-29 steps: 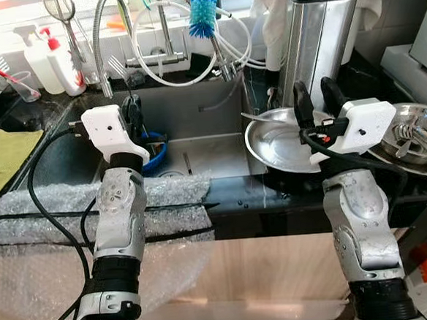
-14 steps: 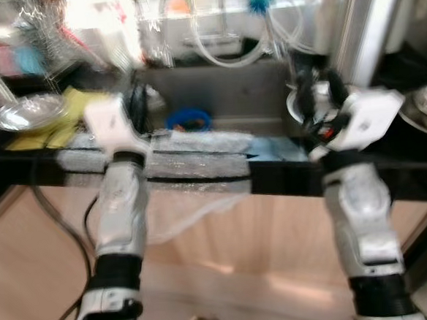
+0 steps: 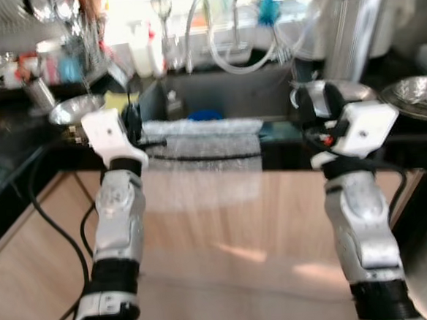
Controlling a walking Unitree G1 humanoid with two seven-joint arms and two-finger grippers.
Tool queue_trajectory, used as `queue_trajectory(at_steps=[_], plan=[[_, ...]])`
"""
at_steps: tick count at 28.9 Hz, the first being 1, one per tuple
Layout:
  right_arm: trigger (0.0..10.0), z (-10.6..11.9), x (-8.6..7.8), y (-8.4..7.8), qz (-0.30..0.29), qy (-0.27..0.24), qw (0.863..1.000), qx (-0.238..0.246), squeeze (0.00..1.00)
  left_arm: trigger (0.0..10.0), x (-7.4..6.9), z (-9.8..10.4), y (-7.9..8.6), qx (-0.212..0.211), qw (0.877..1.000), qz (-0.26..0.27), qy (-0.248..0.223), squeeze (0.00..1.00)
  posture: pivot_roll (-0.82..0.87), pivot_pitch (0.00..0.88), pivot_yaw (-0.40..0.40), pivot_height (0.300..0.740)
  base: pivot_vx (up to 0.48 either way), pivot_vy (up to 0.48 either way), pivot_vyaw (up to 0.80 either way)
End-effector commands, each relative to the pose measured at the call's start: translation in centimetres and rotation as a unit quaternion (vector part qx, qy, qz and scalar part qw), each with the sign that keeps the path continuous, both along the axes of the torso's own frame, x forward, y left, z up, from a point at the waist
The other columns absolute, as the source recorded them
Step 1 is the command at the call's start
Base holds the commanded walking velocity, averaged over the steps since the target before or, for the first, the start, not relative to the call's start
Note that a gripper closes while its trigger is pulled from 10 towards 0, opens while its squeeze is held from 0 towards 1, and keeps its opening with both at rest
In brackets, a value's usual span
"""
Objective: Kitchen organization
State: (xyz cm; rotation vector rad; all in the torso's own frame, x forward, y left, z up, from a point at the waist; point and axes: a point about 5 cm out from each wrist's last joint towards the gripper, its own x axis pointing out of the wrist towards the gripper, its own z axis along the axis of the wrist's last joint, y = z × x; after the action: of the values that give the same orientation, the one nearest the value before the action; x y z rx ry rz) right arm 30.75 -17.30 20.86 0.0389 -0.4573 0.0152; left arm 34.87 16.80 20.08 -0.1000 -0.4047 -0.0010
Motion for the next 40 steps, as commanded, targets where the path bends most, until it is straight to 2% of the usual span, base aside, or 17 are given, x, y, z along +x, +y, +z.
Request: queue_trajectory(at_steps=[1,4,6,9,12,17,21,26,27,28,31,32,33,36,37,39,40], plan=[[10.0,-1.0,0.3,-0.1,-0.005,0.025,1.000,0.011,0.00,10.0,-0.1,-1.3,1.4,-0.005,0.999,0.024,0.027,0.00,-0.02,0.030,0.093,0.740,0.000,-0.292,0.00],[10.0,-1.6,0.2,-0.6,-0.017,0.038,0.999,0.023,0.00,10.0,-0.2,-1.7,1.7,0.008,0.999,0.028,0.036,0.00,-0.02,0.031,0.094,0.740,0.000,-0.322,0.00],[10.0,-3.8,-0.2,-1.9,-0.049,0.074,0.996,0.021,0.00,10.0,-0.5,-3.5,2.9,0.024,0.997,0.040,0.069,0.00,-0.02,0.036,0.099,0.740,0.000,-0.322,0.00],[10.0,-5.4,-0.5,-2.6,-0.064,0.103,0.993,0.014,0.00,10.0,-0.8,-4.7,3.4,0.025,0.994,0.048,0.090,0.00,-0.02,0.036,0.100,0.740,0.000,-0.321,0.00],[10.0,-6.5,-0.7,-2.9,-0.071,0.121,0.990,0.013,0.00,10.0,-0.9,-5.5,3.8,0.030,0.992,0.053,0.106,0.00,-0.02,0.038,0.103,0.740,0.000,-0.326,0.00],[10.0,-10.0,-1.6,-3.4,-0.080,0.177,0.981,0.001,0.00,10.0,-1.4,-7.7,4.2,0.027,0.987,0.060,0.144,0.00,-0.02,0.040,0.104,0.740,0.000,-0.369,0.00],[10.0,-14.0,-2.7,-4.1,-0.095,0.245,0.965,0.008,0.00,10.0,-1.8,-9.9,4.5,0.031,0.980,0.062,0.186,0.00,-0.02,0.041,0.105,0.740,0.000,-0.352,0.00],[10.0,-16.5,-3.4,-4.2,-0.093,0.291,0.952,0.034,0.00,10.0,-2.5,-12.3,4.7,0.026,0.970,0.058,0.234,0.00,-0.02,0.043,0.105,0.740,0.000,-0.052,0.00],[10.0,-17.7,-3.8,-4.4,-0.104,0.317,0.942,0.047,0.00,10.0,-3.1,-13.6,4.9,0.019,0.964,0.058,0.259,0.00,-0.02,0.041,0.104,0.740,0.000,0.000,0.00],[10.0,-17.7,-3.8,-4.4,-0.104,0.317,0.942,0.047,0.00,10.0,-3.1,-13.6,4.9,0.019,0.964,0.058,0.259,0.00,-0.02,0.041,0.104,0.740,0.000,0.000,0.00],[10.0,-19.8,-4.5,-4.5,-0.108,0.361,0.923,0.082,0.00,10.0,-4.6,-16.4,5.2,0.012,0.946,0.061,0.317,0.00,-0.01,0.042,0.102,0.740,0.000,0.000,0.00],[10.0,-19.8,-4.5,-4.5,-0.108,0.361,0.923,0.082,0.00,10.0,-4.6,-16.4,5.2,0.012,0.946,0.061,0.317,0.00,-0.01,0.042,0.102,0.740,0.000,0.000,0.00],[10.0,-20.4,-4.7,-4.4,-0.105,0.374,0.916,0.095,0.00,10.0,-5.3,-17.5,5.3,0.013,0.939,0.061,0.338,0.00,-0.01,0.042,0.100,0.740,0.000,0.000,0.00],[10.0,-21.4,-5.0,-4.3,-0.099,0.397,0.906,0.111,0.00,10.0,-6.3,-18.8,5.3,0.021,0.929,0.060,0.365,0.00,-0.01,0.041,0.099,0.740,0.000,0.000,0.00],[10.0,-21.4,-5.0,-4.3,-0.099,0.397,0.906,0.111,0.00,10.0,-6.3,-18.8,5.3,0.021,0.929,0.060,0.365,0.00,-0.01,0.041,0.099,0.740,0.000,0.000,0.00],[10.0,-22.9,-5.8,-3.7,-0.082,0.431,0.893,0.104,0.00,10.0,-7.9,-20.8,5.3,0.006,0.911,0.060,0.409,0.00,-0.01,0.037,0.095,0.740,0.000,0.000,0.00],[10.0,-23.2,-5.9,-3.6,-0.080,0.437,0.889,0.108,0.00,10.0,-8.1,-21.1,5.3,0.003,0.908,0.059,0.416,0.00,-0.01,0.036,0.094,0.740,0.000,0.000,0.00]])
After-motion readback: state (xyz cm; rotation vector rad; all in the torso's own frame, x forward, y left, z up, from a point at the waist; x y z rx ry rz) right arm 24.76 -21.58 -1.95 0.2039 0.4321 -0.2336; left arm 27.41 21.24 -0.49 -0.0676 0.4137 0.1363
